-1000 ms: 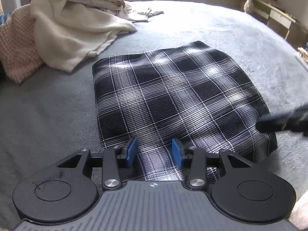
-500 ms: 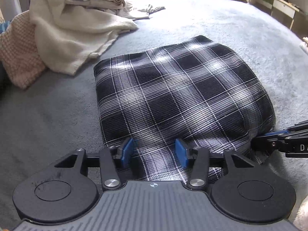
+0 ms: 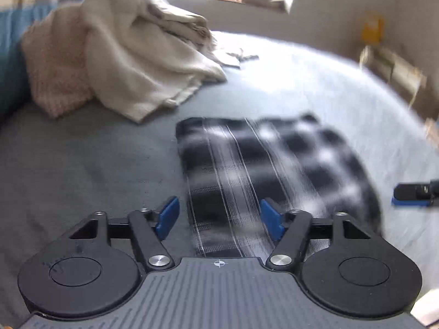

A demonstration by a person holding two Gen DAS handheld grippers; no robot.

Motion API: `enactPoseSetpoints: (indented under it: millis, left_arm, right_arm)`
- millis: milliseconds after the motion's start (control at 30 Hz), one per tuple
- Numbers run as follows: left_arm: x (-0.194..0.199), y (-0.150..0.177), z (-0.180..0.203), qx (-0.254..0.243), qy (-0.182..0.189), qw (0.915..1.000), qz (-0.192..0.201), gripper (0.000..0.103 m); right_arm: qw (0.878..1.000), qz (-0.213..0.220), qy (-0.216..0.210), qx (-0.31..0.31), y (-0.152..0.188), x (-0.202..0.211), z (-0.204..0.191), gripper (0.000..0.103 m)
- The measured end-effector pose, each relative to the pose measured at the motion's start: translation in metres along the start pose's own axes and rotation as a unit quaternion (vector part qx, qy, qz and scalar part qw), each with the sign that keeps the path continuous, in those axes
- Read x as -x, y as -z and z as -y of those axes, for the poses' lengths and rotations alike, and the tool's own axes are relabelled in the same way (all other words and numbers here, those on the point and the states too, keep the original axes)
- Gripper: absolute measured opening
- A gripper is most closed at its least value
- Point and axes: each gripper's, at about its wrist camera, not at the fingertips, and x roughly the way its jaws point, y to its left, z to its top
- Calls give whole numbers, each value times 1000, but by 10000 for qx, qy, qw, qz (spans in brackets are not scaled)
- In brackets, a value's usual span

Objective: Fold clothes
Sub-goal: 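Close the left tool on the shirt edge while the right tool grips beside it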

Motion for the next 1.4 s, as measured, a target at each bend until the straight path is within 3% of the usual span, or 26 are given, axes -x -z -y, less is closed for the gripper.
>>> enactPoseSetpoints:
  millis: [33, 100, 200, 300, 467, 833, 967, 1067, 1133, 1367, 1400]
  left_arm:
    - [-3, -2, -12, 298, 215, 9993, -65, 69]
    - [-16, -1, -37, 1031, 646, 9920, -324, 69]
    - [-35, 6, -65, 1936, 1316, 9704, -599, 69]
    - [-52, 16, -77, 2361, 1856, 9498, -878, 69]
    - [-69, 13, -79, 2326, 2167, 9432, -968, 70]
    - [-108, -11, -78, 2467, 2660, 9231, -1275, 74]
    - [-104, -8, -71, 2344, 2612, 9288, -1192, 72]
    - [-98, -3, -71, 2214, 2615, 9323, -1158, 65]
    - [-96, 2, -78, 2238, 2646, 9311, -1139, 57]
    - [-100, 2, -82, 2454, 2686, 9244, -1140, 54]
    - [-100, 2, -82, 2489, 2671, 9241, -1125, 51]
  right_arm:
    - [9997, 55, -81, -216, -5, 3, 9, 76]
    - [9969, 77, -268, -735, -12, 2, 31, 83]
    - [9839, 29, -615, -1677, -14, -9, 67, 88]
    - [9648, 11, -916, -2466, -10, -22, 97, 92]
    - [9628, -199, -1114, -2453, -15, -46, 102, 99]
    - [9701, -445, -1552, -1811, -78, -118, 74, 103]
    - [9757, -499, -1581, -1430, -82, -130, 61, 103]
    - [9750, -720, -1638, -1318, -73, -122, 62, 94]
    - [9738, -902, -1630, -1307, -63, -115, 66, 80]
    - [9750, -896, -1510, -1362, -67, -134, 59, 66]
    - [9752, -893, -1493, -1370, -68, -137, 58, 58]
